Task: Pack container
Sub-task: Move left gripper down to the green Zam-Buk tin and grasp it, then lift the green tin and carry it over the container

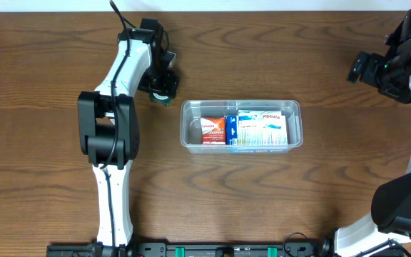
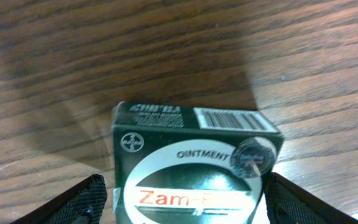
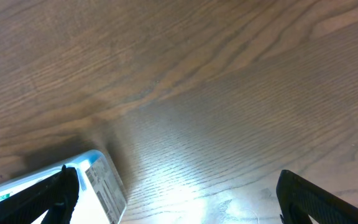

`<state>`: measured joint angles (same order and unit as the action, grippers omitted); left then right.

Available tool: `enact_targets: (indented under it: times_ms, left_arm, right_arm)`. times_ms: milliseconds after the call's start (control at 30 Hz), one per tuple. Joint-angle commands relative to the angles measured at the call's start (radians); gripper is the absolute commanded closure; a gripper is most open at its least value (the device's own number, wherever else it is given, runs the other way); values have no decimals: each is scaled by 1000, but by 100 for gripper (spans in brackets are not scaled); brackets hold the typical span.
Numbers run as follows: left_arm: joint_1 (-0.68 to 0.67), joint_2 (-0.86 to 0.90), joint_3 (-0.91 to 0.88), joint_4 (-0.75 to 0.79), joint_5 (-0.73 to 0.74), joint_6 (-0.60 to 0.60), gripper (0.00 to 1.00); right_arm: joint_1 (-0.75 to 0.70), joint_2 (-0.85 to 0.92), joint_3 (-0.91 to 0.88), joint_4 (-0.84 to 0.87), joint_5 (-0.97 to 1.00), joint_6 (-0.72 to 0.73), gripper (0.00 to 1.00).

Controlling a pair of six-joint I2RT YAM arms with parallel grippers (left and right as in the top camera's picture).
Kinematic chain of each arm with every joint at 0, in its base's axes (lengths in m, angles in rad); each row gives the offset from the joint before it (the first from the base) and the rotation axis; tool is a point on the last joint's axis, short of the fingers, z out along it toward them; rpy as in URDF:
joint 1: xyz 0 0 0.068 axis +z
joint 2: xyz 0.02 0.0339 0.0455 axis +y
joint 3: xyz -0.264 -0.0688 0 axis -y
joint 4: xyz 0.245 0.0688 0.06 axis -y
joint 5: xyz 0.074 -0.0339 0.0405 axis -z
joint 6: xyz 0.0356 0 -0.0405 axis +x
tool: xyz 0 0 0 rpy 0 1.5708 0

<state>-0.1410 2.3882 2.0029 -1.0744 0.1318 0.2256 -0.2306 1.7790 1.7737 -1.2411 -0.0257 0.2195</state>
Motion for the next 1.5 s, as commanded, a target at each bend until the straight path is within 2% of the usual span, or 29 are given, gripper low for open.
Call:
enact_targets:
  times_ms: [0,633,933,1167,1467]
  left_arm:
    - [-8,10,-10,0,6,10,18]
    - [-9,11,-42,30,6,9,23]
    - [-9,9,-42,22,6,-6,30]
    - [-9,7,-3,-21,-32,-48,37]
    - [-9,-117,12,-66,-38,-140,37]
  right_arm:
    - [-5,-11,13,0,3,4,1]
    - [-5,-11,13,0,3,4,1]
    - [-5,-11,13,0,3,4,1]
    - [-5,-11,13,0,3,4,1]
    - [-5,-11,13,0,3,4,1]
